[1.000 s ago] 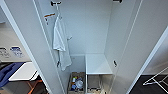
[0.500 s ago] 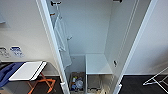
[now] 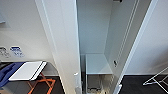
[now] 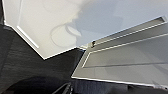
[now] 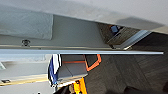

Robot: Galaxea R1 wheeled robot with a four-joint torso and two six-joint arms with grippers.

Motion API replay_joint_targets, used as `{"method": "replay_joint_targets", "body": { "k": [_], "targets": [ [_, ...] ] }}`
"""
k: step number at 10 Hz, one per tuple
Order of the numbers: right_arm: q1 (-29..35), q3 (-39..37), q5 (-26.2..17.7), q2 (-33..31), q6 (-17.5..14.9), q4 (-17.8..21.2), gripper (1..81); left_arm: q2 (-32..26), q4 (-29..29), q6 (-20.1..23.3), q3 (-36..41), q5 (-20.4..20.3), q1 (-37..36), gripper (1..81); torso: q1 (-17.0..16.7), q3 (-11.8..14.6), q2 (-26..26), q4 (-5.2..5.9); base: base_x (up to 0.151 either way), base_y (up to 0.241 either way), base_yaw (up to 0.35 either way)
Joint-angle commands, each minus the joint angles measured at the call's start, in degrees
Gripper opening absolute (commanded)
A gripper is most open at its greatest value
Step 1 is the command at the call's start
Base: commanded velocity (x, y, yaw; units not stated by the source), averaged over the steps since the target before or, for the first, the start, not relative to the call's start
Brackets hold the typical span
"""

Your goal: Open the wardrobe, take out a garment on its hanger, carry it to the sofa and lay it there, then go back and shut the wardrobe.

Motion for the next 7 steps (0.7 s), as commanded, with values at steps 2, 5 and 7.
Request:
{"method": "replay_joint_targets", "body": {
  "k": [2, 5, 7],
  "targets": [
    [6.60, -3.78, -2.30, -0.23, -0.26, -2.54, 81.1, 4.37, 6.57, 0.54, -7.63, 2.20, 1.89, 81.1, 0.00, 0.00, 0.00, 0.00, 0.000, 0.000, 0.000],
    [1.67, -1.66, -5.75, -6.81, -0.17, -4.04, 81.1, 4.55, 6.66, 0.54, -8.70, 1.68, 2.77, 81.1, 0.00, 0.00, 0.00, 0.00, 0.000, 0.000, 0.000],
    [0.18, 1.24, -6.10, -12.62, 0.19, -3.95, 81.1, 4.73, 6.75, 0.54, -8.70, 1.68, 3.04, 81.1, 0.00, 0.00, 0.00, 0.00, 0.000, 0.000, 0.000]
  ]
}}
